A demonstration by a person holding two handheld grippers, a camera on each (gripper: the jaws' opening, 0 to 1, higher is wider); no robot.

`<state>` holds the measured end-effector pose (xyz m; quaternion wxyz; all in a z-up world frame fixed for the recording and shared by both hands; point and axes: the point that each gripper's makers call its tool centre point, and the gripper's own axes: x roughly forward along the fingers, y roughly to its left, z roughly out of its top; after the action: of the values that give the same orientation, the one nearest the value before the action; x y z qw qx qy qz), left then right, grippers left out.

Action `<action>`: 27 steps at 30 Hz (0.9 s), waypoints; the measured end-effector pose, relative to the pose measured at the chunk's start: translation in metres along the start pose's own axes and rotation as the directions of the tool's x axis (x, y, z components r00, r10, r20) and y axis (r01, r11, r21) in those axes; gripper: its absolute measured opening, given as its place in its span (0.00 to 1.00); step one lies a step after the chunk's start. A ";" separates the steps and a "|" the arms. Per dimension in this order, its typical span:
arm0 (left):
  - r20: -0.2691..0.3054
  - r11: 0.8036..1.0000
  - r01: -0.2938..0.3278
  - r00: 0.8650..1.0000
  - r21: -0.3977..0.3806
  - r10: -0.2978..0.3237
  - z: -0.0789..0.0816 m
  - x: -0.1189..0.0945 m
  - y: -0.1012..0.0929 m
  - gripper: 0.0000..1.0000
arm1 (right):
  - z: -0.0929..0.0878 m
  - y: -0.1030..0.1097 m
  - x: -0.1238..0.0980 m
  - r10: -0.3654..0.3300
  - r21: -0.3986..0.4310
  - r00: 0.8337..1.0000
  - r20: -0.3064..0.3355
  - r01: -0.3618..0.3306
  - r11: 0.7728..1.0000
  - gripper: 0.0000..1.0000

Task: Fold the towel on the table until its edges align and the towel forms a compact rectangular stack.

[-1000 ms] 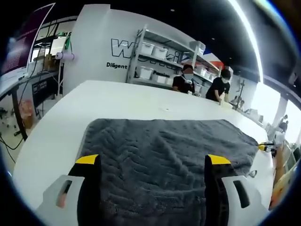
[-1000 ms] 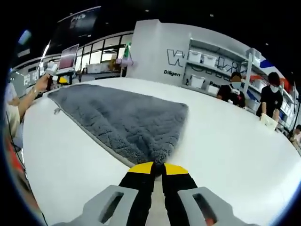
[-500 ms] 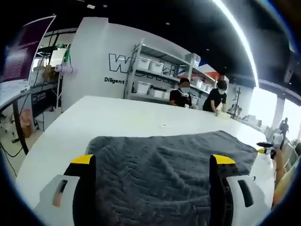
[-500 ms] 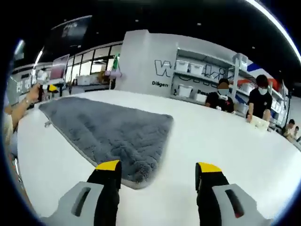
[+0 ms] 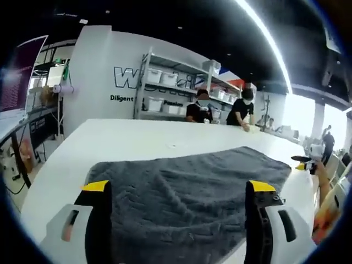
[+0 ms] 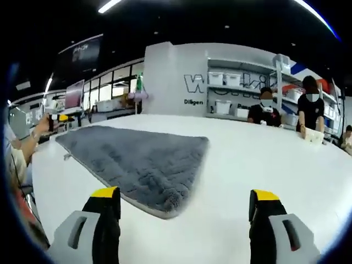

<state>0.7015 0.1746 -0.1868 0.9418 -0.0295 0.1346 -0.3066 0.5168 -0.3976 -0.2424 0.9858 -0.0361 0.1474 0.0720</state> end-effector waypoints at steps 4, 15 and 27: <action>-0.054 0.998 -0.043 0.998 0.048 0.046 -0.015 -0.022 -0.011 0.94 | 0.005 0.004 -0.003 0.005 -0.056 1.000 -0.012 -0.006 0.998 0.99; -0.113 0.993 -0.118 0.986 0.030 0.120 -0.056 -0.078 -0.002 0.72 | 0.014 0.029 -0.001 0.071 -0.099 0.997 -0.006 -0.072 0.992 0.99; -0.199 0.996 -0.022 0.979 0.090 0.039 -0.081 -0.087 0.004 0.44 | 0.009 0.040 0.003 0.119 -0.127 0.992 -0.047 -0.124 0.984 0.96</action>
<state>0.6143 0.2316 -0.2444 0.9284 0.0450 0.2159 -0.2991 0.5161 -0.3570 -0.2365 0.9720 -0.0922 0.1637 0.1408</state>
